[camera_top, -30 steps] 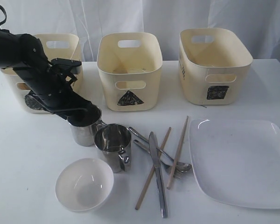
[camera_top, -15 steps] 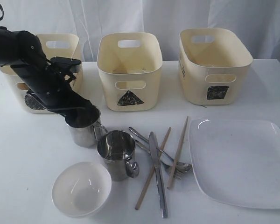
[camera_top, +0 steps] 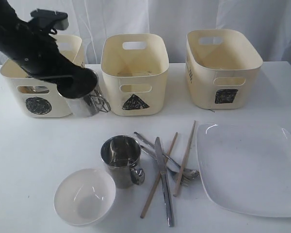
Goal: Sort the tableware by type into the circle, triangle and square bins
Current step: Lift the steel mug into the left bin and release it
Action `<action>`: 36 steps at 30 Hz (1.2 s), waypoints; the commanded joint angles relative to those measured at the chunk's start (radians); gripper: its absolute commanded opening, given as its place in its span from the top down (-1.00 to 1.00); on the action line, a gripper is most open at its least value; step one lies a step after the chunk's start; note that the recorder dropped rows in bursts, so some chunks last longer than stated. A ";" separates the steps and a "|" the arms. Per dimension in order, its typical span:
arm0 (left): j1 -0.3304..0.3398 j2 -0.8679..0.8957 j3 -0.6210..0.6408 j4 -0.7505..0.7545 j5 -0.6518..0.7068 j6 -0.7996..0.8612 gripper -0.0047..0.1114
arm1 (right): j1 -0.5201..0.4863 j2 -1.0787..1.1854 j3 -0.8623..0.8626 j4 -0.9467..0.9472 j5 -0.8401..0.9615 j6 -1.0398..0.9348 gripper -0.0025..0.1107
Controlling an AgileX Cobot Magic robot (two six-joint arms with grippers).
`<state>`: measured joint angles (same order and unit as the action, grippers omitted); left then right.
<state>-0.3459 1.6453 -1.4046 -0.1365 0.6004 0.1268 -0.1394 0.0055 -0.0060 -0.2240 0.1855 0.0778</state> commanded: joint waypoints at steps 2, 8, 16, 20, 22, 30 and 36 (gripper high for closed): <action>-0.005 -0.120 -0.006 0.071 -0.056 0.034 0.92 | 0.002 -0.006 0.006 -0.002 -0.007 0.005 0.96; 0.029 -0.119 -0.141 0.467 -0.076 -0.151 0.92 | 0.002 -0.006 0.006 -0.002 -0.007 0.005 0.96; 0.150 0.033 -0.266 0.548 -0.224 -0.213 0.92 | 0.002 -0.006 0.006 -0.002 -0.007 0.005 0.96; 0.205 0.161 -0.280 0.536 -0.322 -0.245 0.92 | 0.002 -0.006 0.006 -0.002 -0.007 0.005 0.96; 0.216 0.224 -0.299 0.532 -0.322 -0.255 0.92 | 0.002 -0.006 0.006 -0.002 -0.007 0.005 0.96; 0.218 0.339 -0.303 0.488 -0.346 -0.268 0.92 | 0.002 -0.006 0.006 -0.002 -0.007 0.005 0.96; 0.218 0.350 -0.303 0.483 -0.333 -0.268 0.92 | 0.002 -0.006 0.006 -0.002 -0.007 0.005 0.96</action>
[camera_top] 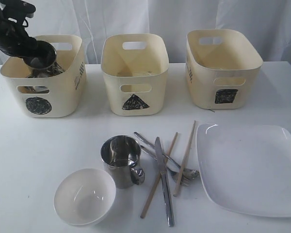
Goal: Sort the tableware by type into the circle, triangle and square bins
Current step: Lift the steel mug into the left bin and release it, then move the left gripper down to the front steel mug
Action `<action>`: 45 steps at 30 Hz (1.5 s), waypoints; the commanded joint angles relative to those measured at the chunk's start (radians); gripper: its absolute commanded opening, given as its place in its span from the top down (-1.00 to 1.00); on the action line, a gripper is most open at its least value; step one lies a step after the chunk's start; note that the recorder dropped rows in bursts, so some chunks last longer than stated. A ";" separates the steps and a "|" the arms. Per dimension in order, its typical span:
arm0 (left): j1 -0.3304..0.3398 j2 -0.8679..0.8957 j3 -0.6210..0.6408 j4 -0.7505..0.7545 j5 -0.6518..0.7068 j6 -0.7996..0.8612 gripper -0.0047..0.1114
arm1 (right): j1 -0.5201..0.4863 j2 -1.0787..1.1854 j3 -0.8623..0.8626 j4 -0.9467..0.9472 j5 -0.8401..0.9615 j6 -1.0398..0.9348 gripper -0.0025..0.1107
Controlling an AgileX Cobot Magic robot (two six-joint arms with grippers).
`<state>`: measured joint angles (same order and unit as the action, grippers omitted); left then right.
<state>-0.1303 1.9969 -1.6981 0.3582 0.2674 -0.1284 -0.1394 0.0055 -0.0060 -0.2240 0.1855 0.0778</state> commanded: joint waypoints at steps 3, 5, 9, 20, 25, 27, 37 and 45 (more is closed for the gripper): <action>0.003 0.009 -0.010 -0.025 0.018 -0.013 0.92 | 0.002 -0.006 0.006 -0.002 -0.007 0.005 0.96; 0.003 0.009 -0.010 -0.058 0.039 -0.013 0.92 | 0.002 -0.006 0.006 -0.002 -0.007 0.005 0.96; 0.003 0.015 -0.010 -0.099 0.045 -0.015 0.83 | 0.002 -0.006 0.006 -0.002 -0.007 0.005 0.96; 0.003 0.013 -0.014 -0.119 0.079 -0.015 0.16 | 0.002 -0.006 0.006 -0.002 -0.007 0.005 0.96; 0.001 -0.058 -0.036 -0.119 0.101 -0.003 0.16 | 0.002 -0.006 0.006 -0.002 -0.007 0.005 0.96; -0.001 -0.109 -0.048 -0.119 0.128 0.006 0.16 | 0.002 -0.006 0.006 -0.002 -0.007 0.005 0.96; -0.077 -0.335 -0.050 -0.477 0.448 0.369 0.16 | 0.002 -0.006 0.006 -0.002 -0.007 0.005 0.96; -0.231 -0.362 -0.018 -0.516 0.790 0.398 0.40 | 0.002 -0.006 0.006 -0.002 -0.007 0.005 0.96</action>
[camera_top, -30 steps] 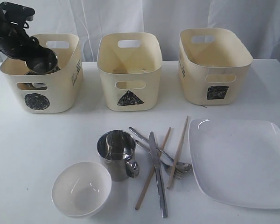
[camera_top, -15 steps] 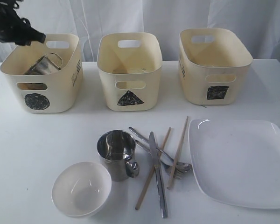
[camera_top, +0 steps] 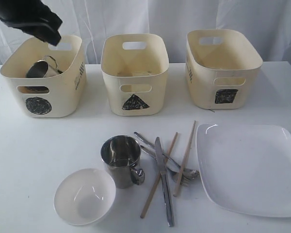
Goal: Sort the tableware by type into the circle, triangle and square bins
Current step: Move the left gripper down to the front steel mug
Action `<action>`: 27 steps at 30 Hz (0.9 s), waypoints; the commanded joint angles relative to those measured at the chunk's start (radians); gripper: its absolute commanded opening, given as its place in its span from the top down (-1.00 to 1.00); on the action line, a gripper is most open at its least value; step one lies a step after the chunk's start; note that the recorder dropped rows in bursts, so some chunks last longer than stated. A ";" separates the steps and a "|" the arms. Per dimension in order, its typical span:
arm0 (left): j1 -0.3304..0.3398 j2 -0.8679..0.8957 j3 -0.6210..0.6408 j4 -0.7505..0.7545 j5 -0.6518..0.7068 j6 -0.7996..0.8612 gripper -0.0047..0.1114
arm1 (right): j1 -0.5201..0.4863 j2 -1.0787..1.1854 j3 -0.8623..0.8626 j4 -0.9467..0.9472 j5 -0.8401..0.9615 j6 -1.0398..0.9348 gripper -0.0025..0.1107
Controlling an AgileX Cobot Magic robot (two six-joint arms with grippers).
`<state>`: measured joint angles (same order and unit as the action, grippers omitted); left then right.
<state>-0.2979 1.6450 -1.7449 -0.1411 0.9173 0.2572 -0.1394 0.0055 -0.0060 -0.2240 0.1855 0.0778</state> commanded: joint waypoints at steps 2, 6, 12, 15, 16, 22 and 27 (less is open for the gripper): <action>-0.101 -0.010 0.065 -0.016 0.140 0.012 0.36 | 0.002 -0.006 0.006 -0.002 -0.007 0.005 0.96; -0.163 0.003 0.137 -0.022 0.110 0.010 0.15 | 0.002 -0.006 0.006 -0.002 -0.007 0.005 0.96; -0.234 0.034 0.245 -0.051 0.024 0.007 0.06 | 0.002 -0.006 0.006 -0.002 -0.007 0.005 0.96; -0.261 0.057 0.281 -0.062 -0.027 0.007 0.06 | 0.002 -0.006 0.006 -0.002 -0.007 0.005 0.96; -0.265 0.067 0.288 -0.065 -0.043 0.007 0.06 | 0.002 -0.006 0.006 -0.002 -0.007 0.005 0.96; -0.274 0.106 0.320 -0.125 -0.142 0.009 0.06 | 0.002 -0.006 0.006 -0.002 -0.007 0.005 0.96; -0.274 0.163 0.320 -0.129 -0.147 0.009 0.06 | 0.002 -0.006 0.006 -0.002 -0.007 0.005 0.96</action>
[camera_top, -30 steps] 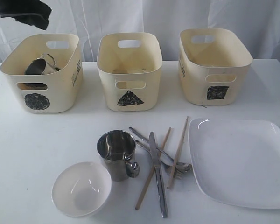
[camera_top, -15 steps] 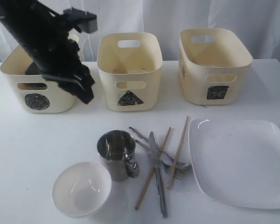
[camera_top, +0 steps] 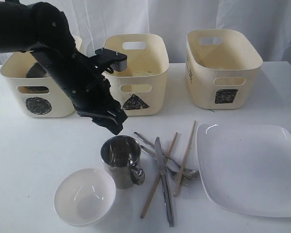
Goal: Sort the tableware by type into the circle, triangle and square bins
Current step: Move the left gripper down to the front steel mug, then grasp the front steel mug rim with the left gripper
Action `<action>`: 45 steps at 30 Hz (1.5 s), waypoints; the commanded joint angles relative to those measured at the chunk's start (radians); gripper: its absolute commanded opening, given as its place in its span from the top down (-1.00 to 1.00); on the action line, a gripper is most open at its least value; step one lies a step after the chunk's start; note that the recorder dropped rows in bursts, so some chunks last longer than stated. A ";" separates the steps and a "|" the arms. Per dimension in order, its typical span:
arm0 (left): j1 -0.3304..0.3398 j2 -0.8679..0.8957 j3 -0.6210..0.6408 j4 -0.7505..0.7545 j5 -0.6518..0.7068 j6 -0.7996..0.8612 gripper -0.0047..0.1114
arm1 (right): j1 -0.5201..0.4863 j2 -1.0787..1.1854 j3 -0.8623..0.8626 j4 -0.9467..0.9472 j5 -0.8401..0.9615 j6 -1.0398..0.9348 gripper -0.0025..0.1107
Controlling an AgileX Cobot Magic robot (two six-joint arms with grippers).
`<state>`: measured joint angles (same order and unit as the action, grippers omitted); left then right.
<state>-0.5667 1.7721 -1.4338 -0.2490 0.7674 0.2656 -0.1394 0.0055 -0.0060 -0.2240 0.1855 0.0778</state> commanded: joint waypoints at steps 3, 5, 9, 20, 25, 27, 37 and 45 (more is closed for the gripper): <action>-0.005 0.068 0.009 -0.021 0.002 0.001 0.06 | 0.002 -0.006 0.006 -0.002 -0.007 0.005 0.96; -0.005 0.082 0.009 -0.021 0.002 0.001 0.06 | 0.002 -0.006 0.006 -0.002 -0.007 0.005 0.96; -0.005 0.104 0.009 -0.028 0.007 0.001 0.06 | 0.002 -0.006 0.006 -0.002 -0.007 0.005 0.96; -0.005 0.138 0.009 -0.037 0.013 0.003 0.06 | 0.002 -0.006 0.006 -0.002 -0.007 0.005 0.96; -0.005 0.140 0.009 -0.042 0.015 -0.004 0.21 | 0.002 -0.006 0.006 -0.002 -0.007 0.005 0.96; -0.005 0.140 0.009 -0.042 0.015 -0.004 0.45 | 0.002 -0.006 0.006 -0.002 -0.007 0.005 0.96; -0.005 0.108 -0.016 -0.039 0.083 0.004 0.92 | 0.002 -0.006 0.006 -0.002 -0.007 0.005 0.96; -0.003 -0.006 -0.140 0.030 0.092 0.004 0.92 | 0.002 -0.006 0.006 -0.002 -0.007 0.005 0.96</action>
<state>-0.5667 1.8194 -1.5284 -0.2511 0.8318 0.2698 -0.1394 0.0055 -0.0060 -0.2240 0.1855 0.0778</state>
